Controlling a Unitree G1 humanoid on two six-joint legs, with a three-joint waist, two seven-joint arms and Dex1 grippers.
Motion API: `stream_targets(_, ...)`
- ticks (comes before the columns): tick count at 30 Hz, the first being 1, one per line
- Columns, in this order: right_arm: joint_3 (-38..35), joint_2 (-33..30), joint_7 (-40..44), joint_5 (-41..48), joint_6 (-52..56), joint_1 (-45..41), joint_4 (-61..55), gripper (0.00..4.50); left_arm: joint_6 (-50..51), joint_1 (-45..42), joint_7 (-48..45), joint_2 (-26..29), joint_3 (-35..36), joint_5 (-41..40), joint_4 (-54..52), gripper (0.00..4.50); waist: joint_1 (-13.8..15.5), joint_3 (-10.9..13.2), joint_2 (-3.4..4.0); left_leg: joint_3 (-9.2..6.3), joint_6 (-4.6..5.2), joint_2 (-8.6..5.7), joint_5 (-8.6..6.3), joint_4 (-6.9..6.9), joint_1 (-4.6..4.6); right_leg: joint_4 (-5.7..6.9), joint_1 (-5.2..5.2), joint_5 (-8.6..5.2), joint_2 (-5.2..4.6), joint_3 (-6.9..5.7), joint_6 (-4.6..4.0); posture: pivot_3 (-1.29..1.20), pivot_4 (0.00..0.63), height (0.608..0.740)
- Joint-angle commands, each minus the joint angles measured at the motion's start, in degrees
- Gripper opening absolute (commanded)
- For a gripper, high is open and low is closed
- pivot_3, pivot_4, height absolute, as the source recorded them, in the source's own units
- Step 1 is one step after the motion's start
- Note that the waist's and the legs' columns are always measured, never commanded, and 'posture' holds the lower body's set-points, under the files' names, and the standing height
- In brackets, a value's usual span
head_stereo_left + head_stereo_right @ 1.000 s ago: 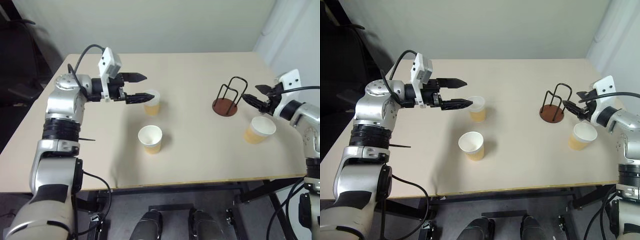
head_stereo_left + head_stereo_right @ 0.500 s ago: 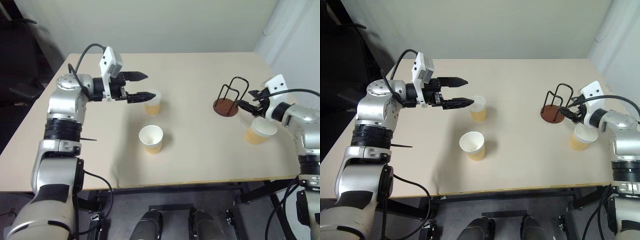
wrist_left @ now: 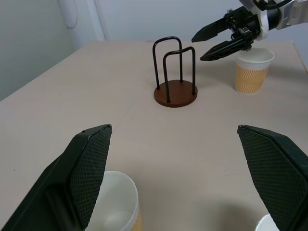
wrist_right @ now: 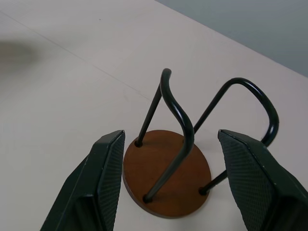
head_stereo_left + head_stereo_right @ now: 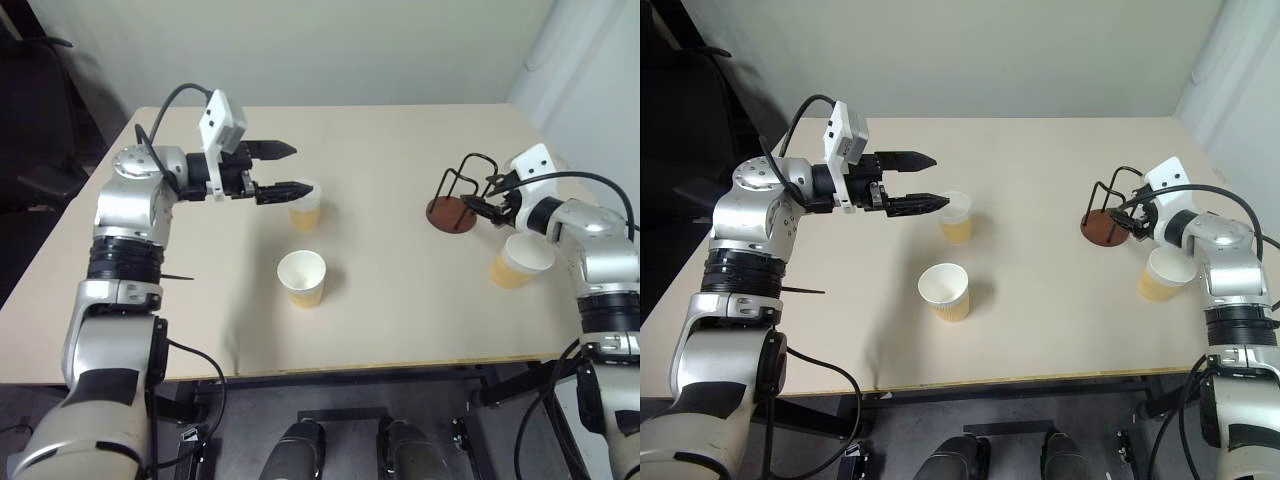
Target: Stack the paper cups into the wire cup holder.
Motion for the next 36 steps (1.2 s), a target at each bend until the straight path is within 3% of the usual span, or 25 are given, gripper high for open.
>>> stream_targets(1,0.12,0.41,-0.83,-1.03,-2.23,-2.72,0.92,3.11,0.02,-0.59,0.50,0.66,1.79,-0.70,-2.52,4.48,-0.02,0.00,0.00,0.00,0.00,0.00,0.00,0.00,0.00,0.00,-0.01,0.00,0.00,0.00,0.00,0.00,0.150,0.740)
stream_targets(11,0.79,1.24,-0.50,-2.66,-4.73,-4.27,4.29,3.11,0.43,-0.32,0.85,0.96,1.96,-0.75,-3.27,4.48,0.02,0.00,0.00,0.00,-0.02,0.00,-0.01,0.00,0.00,0.01,-0.01,0.00,0.00,-0.01,-0.01,0.00,0.150,0.740)
stream_targets(14,0.90,1.21,-0.47,-3.12,-5.31,-4.60,5.16,2.47,0.60,-0.18,0.95,1.03,2.01,-0.79,-3.61,4.50,0.01,0.00,0.00,0.00,-0.03,0.00,-0.02,-0.01,0.00,0.01,-0.01,0.00,0.00,-0.01,-0.01,0.00,0.150,0.740)
stream_targets(20,0.84,0.90,-0.05,-3.69,-5.94,-5.09,6.14,0.23,0.76,-0.18,1.11,1.21,1.98,-0.86,-3.93,4.50,-0.01,0.00,0.00,-0.01,-0.05,0.01,-0.03,-0.01,0.00,0.02,-0.02,0.00,0.00,-0.01,-0.02,0.00,0.150,0.740)
stream_targets(21,0.79,0.85,0.12,-3.69,-5.92,-5.15,6.18,0.02,0.75,-0.22,1.10,1.22,1.95,-0.85,-3.89,4.50,0.00,0.00,0.00,-0.01,-0.05,0.01,-0.03,-0.01,0.00,0.02,-0.02,0.00,0.00,-0.01,-0.02,0.00,0.150,0.740)
stream_targets(27,1.14,-1.31,7.61,-1.13,-3.43,-3.70,0.38,0.02,0.53,-0.90,0.39,1.46,1.52,-0.41,-2.90,4.50,0.02,0.00,0.00,0.00,-0.07,0.00,-0.04,-0.01,-0.04,0.01,-0.03,0.00,0.00,-0.01,-0.02,0.00,0.150,0.740)
stream_targets(36,1.16,-4.48,16.41,5.33,7.67,0.89,-19.93,0.02,-1.05,-2.51,-3.29,3.14,-0.09,1.73,0.19,4.50,-0.05,0.00,0.00,0.00,-0.09,0.01,-0.06,-0.11,-0.04,0.00,-0.09,-0.05,0.01,-0.02,-0.09,0.00,0.150,0.740)
